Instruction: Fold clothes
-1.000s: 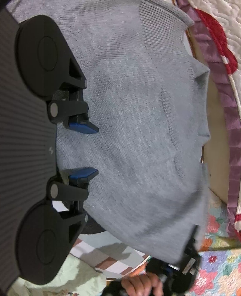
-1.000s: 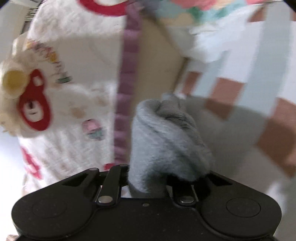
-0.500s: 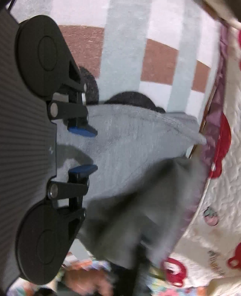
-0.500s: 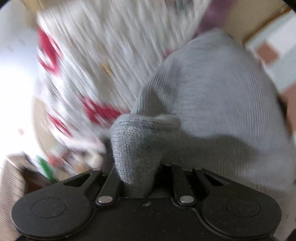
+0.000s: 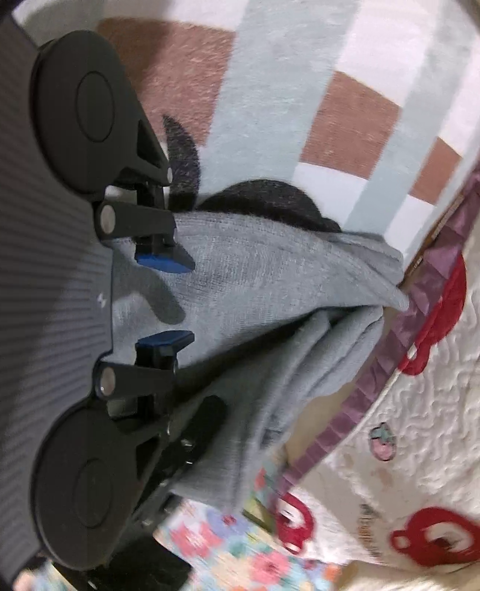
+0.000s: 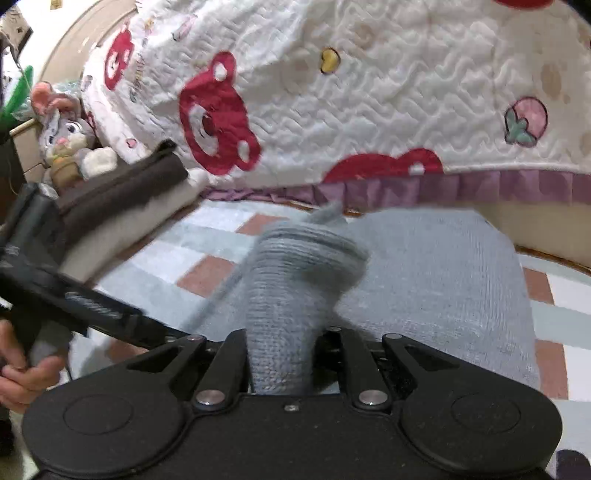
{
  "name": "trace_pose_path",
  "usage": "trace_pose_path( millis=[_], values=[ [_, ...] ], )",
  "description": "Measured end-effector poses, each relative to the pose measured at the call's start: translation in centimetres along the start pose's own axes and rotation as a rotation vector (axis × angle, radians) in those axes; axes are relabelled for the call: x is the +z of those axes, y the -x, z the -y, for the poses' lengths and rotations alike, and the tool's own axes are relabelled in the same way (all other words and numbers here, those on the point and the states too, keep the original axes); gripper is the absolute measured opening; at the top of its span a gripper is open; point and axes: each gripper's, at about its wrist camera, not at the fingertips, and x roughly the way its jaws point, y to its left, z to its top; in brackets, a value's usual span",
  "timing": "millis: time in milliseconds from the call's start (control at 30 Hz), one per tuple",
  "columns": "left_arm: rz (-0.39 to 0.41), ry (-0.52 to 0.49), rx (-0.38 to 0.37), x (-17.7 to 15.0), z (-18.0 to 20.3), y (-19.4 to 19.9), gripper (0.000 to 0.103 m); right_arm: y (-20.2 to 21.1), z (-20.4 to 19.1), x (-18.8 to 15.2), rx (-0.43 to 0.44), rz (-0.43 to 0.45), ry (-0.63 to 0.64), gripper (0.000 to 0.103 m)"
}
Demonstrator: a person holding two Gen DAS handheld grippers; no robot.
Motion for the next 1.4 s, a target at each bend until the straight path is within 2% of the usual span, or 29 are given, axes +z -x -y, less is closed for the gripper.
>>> trace_pose_path(
  millis=[267,467,567,600,700,767,967,1100,1233,1300,1367,1400],
  values=[
    [0.062,0.117,-0.106,0.7,-0.9,1.7,0.039,-0.2,-4.2,0.7,0.067,0.014,0.076,0.013],
    [0.097,0.158,-0.062,1.4,-2.3,2.4,0.04,-1.9,-6.8,-1.2,0.045,-0.056,0.23,0.013],
    [0.109,0.211,-0.079,1.6,-3.2,2.3,0.041,-2.6,-7.1,-2.6,0.027,-0.086,0.314,0.013],
    [0.114,0.223,-0.095,1.6,-3.3,2.4,0.043,-2.8,-7.3,-3.2,0.015,-0.107,0.354,0.013],
    [0.109,0.223,-0.12,1.5,-3.1,2.5,0.05,-3.1,-9.8,-6.3,-0.102,-0.121,0.714,0.016],
    [0.093,0.187,-0.106,1.4,-2.7,2.0,0.05,-3.4,-10.9,-8.0,-0.139,-0.13,0.842,0.021],
    [0.041,0.059,-0.039,1.0,-1.1,0.4,0.052,-2.9,-11.4,-8.2,-0.158,-0.09,0.811,0.024],
    [0.039,0.025,-0.028,0.8,-0.8,-0.1,0.052,-2.3,-11.0,-8.5,-0.147,-0.072,0.815,0.025],
    [0.048,0.01,-0.019,0.6,-0.9,-0.2,0.052,-0.9,-10.4,-8.3,-0.1,-0.049,0.773,0.034],
    [0.056,-0.022,0.007,0.3,-0.6,-0.5,0.052,1.0,-9.7,-8.0,-0.074,-0.015,0.743,0.033],
    [0.056,-0.065,0.043,0.0,-0.1,-0.8,0.052,3.8,-8.6,-7.5,-0.072,0.046,0.707,0.041],
    [0.056,-0.075,0.052,-0.1,0.1,-0.8,0.052,5.2,-7.7,-7.1,-0.1,0.08,0.68,0.048]
  ],
)
